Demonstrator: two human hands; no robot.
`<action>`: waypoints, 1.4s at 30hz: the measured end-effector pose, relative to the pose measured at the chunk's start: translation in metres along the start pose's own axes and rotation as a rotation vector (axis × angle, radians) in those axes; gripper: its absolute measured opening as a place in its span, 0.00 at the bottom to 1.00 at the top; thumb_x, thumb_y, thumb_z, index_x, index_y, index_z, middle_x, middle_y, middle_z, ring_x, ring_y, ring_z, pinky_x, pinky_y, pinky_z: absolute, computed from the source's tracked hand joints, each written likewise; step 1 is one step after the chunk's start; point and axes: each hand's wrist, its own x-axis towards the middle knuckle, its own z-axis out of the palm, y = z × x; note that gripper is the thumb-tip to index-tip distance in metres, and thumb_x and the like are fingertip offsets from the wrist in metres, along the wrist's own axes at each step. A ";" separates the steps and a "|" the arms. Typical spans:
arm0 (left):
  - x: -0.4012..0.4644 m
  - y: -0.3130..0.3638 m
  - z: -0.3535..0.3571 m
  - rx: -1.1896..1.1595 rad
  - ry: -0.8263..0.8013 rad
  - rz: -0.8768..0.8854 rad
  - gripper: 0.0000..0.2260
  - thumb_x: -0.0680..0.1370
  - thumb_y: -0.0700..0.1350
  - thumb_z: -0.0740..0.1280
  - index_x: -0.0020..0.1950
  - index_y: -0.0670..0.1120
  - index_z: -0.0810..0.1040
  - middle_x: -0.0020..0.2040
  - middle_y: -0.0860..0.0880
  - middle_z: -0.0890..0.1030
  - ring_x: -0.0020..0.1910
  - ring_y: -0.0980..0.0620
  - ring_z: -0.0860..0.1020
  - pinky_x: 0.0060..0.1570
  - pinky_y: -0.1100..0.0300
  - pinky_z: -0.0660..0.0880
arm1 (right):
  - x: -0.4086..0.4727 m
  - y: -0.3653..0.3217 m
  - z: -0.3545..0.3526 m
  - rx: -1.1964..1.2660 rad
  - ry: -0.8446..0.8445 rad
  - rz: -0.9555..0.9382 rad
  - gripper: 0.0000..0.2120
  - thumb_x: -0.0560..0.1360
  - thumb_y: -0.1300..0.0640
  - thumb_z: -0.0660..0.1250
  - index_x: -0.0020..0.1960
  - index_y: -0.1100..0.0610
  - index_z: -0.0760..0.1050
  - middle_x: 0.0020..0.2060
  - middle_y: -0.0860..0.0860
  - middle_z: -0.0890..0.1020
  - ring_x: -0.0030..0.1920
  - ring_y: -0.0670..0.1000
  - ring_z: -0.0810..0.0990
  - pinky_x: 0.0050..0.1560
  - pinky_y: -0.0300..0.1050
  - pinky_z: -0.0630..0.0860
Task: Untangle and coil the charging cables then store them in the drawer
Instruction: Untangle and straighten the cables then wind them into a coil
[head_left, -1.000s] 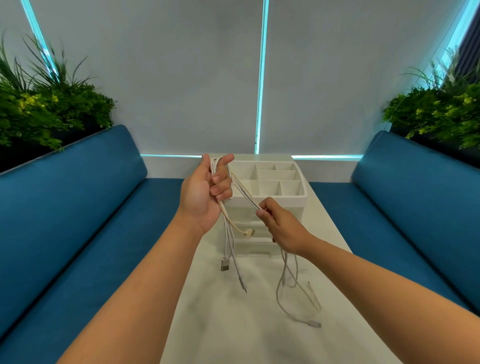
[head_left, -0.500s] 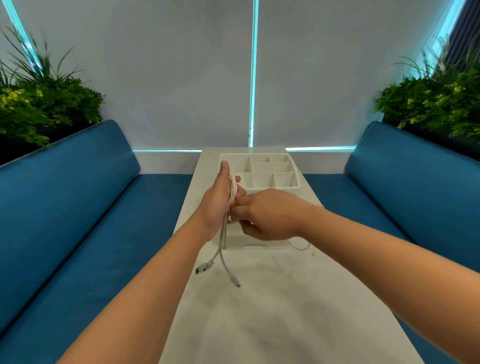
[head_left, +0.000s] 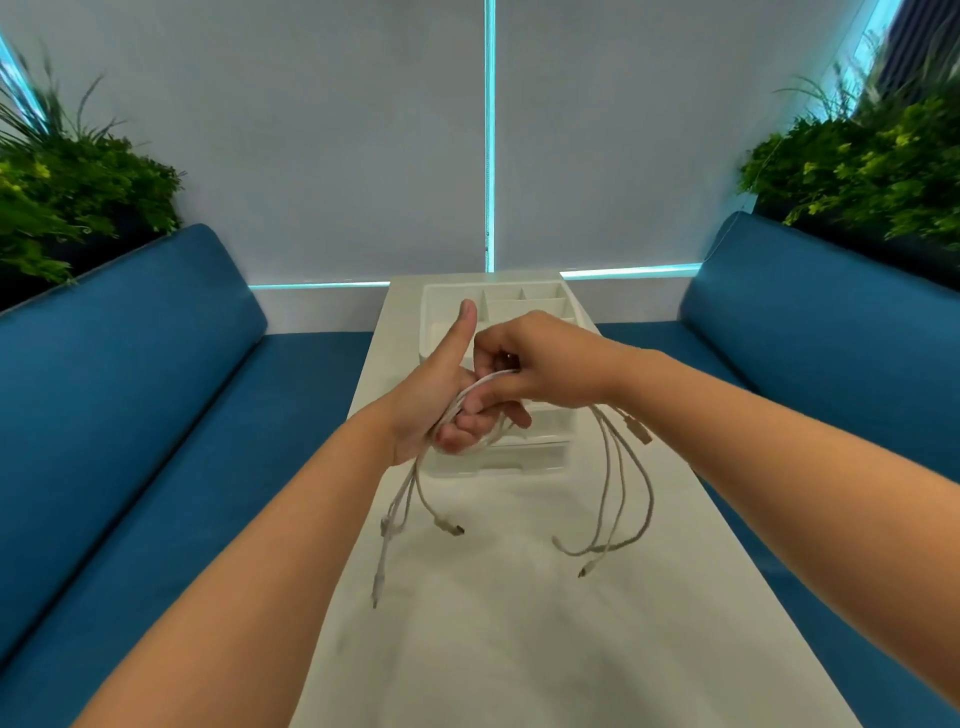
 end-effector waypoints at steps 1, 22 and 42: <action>-0.003 0.000 -0.003 -0.036 -0.025 -0.011 0.53 0.68 0.79 0.40 0.49 0.33 0.81 0.26 0.48 0.57 0.24 0.53 0.51 0.30 0.56 0.49 | -0.001 0.002 -0.002 0.038 -0.010 0.023 0.11 0.73 0.49 0.72 0.42 0.55 0.74 0.31 0.44 0.77 0.28 0.41 0.72 0.32 0.33 0.69; -0.021 -0.006 -0.014 -0.459 0.212 0.133 0.20 0.81 0.55 0.59 0.35 0.45 0.72 0.23 0.54 0.59 0.19 0.58 0.55 0.20 0.65 0.53 | -0.008 0.027 0.007 0.445 0.160 0.072 0.13 0.82 0.52 0.58 0.53 0.57 0.79 0.33 0.48 0.71 0.34 0.45 0.69 0.37 0.38 0.71; -0.030 -0.042 -0.004 -0.810 0.308 0.320 0.22 0.83 0.53 0.53 0.35 0.44 0.72 0.20 0.54 0.59 0.16 0.58 0.56 0.15 0.66 0.55 | -0.012 0.020 0.087 0.340 0.402 0.201 0.15 0.81 0.46 0.59 0.66 0.41 0.74 0.39 0.35 0.82 0.38 0.34 0.75 0.41 0.25 0.69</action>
